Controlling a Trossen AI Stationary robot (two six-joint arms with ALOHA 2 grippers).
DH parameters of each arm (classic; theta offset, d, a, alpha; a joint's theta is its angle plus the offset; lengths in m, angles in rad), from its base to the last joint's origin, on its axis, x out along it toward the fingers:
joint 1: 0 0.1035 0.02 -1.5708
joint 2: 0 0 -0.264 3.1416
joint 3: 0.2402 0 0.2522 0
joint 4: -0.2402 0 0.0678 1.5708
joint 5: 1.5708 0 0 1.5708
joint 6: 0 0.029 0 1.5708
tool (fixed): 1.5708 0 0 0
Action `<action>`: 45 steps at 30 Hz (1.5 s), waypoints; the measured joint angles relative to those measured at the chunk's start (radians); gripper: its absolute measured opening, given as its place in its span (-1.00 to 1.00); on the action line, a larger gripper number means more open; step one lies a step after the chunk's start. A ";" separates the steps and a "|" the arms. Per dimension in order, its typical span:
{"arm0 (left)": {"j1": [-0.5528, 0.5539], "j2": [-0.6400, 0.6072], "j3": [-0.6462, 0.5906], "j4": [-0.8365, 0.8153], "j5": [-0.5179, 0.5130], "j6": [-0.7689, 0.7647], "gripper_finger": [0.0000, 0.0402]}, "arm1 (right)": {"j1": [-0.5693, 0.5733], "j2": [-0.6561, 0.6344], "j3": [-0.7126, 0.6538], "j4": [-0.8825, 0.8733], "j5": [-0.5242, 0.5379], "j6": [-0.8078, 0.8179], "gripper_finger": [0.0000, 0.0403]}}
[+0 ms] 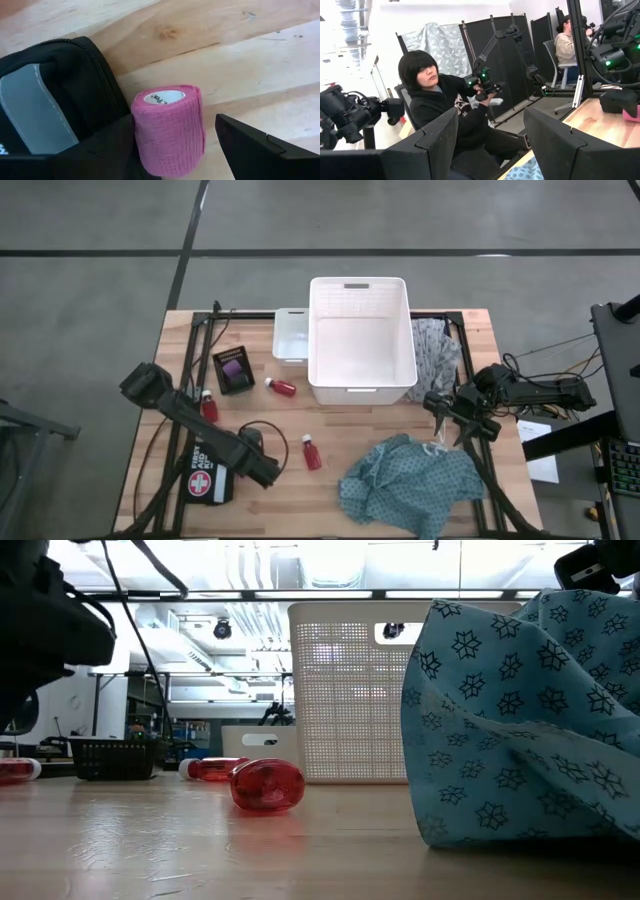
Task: Pick & Place Medicine items
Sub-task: Put the pink bandage into the black bin
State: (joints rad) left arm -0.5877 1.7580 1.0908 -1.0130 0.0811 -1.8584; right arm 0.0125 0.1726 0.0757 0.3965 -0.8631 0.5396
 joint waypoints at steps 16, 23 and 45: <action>0.006 0.019 -0.001 0.011 0.017 0.003 0.42 | 0.000 0.000 0.000 0.000 0.000 0.000 0.11; 0.006 0.019 -0.001 0.018 0.048 0.003 0.38 | 0.000 0.000 0.000 0.000 0.000 0.000 0.11; 0.009 0.014 -0.021 0.042 0.064 0.018 0.13 | 0.000 0.000 0.000 0.000 0.000 0.000 0.11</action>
State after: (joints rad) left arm -0.5783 1.7721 1.0699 -0.9710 0.1455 -1.8400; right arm 0.0128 0.1726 0.0757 0.3967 -0.8631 0.5396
